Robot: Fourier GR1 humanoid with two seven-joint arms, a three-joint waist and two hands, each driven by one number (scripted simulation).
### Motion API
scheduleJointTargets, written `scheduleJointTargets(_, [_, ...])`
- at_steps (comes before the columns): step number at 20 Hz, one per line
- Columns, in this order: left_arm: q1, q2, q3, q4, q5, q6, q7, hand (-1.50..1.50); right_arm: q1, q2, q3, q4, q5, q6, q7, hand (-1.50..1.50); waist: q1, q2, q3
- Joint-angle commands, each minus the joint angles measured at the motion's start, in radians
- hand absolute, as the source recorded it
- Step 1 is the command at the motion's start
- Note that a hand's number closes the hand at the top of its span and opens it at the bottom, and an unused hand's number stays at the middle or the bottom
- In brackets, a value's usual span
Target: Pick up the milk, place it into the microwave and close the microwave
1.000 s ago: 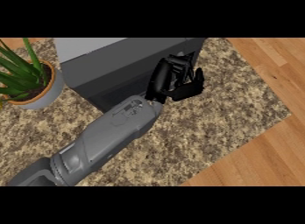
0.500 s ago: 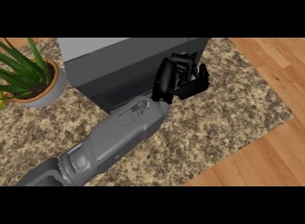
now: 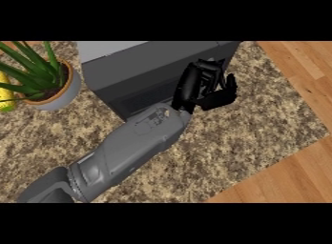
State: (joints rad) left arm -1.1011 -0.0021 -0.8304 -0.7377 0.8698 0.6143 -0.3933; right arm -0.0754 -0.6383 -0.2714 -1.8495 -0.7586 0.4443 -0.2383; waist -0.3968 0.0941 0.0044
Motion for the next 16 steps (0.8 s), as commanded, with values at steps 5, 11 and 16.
scheduleJointTargets(5, [0.042, 0.073, 0.021, 0.174, 0.028, -0.013, -0.003, 1.50, 0.023, -0.025, -0.051, -0.020, -0.027, -0.017, 0.019, -1.50, 0.075, 0.013, -0.006])
scheduleJointTargets(11, [0.035, 0.103, 0.018, 0.182, 0.063, -0.042, -0.010, -1.50, 0.052, -0.029, -0.082, -0.046, -0.045, -0.030, 0.026, -1.50, 0.103, 0.005, -0.007])
scheduleJointTargets(16, [0.038, 0.092, -0.003, 0.188, 0.082, -0.058, -0.024, -1.50, 0.071, -0.028, -0.092, -0.069, -0.066, -0.032, 0.036, -1.50, 0.123, 0.005, -0.005])
